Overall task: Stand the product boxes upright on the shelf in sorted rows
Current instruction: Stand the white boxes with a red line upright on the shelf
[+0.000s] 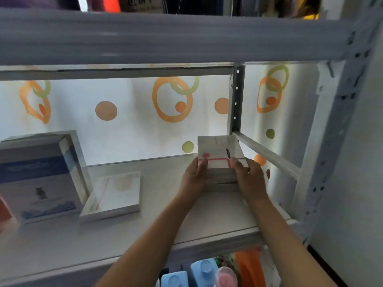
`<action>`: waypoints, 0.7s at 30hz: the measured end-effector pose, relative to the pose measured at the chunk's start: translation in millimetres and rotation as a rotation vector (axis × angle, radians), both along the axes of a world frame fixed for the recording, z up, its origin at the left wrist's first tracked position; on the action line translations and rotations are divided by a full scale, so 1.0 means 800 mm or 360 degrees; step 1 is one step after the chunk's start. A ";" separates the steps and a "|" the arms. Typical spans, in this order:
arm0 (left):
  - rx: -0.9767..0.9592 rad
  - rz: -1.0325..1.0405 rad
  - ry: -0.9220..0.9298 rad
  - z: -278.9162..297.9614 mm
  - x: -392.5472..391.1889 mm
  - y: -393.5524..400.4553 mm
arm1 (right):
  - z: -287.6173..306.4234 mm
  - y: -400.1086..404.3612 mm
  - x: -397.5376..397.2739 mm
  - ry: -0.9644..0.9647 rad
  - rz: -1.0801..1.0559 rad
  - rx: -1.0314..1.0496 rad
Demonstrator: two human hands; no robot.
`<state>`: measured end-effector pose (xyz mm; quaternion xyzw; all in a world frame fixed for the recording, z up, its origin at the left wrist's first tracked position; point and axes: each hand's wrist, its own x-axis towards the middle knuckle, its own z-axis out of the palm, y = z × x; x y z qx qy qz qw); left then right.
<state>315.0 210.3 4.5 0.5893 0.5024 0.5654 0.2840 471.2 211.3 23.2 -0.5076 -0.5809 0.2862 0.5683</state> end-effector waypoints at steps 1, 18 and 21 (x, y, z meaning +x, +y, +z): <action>0.0112 0.0035 0.0052 -0.001 0.000 0.000 | 0.002 -0.005 -0.001 0.0013 0.0004 0.0030; 0.0651 0.0569 0.0061 0.053 -0.099 -0.056 | 0.029 -0.023 -0.140 -0.0194 0.0004 0.0592; 0.0619 0.0735 0.0136 0.037 -0.114 -0.062 | 0.020 -0.023 -0.162 -0.0157 0.0102 0.0580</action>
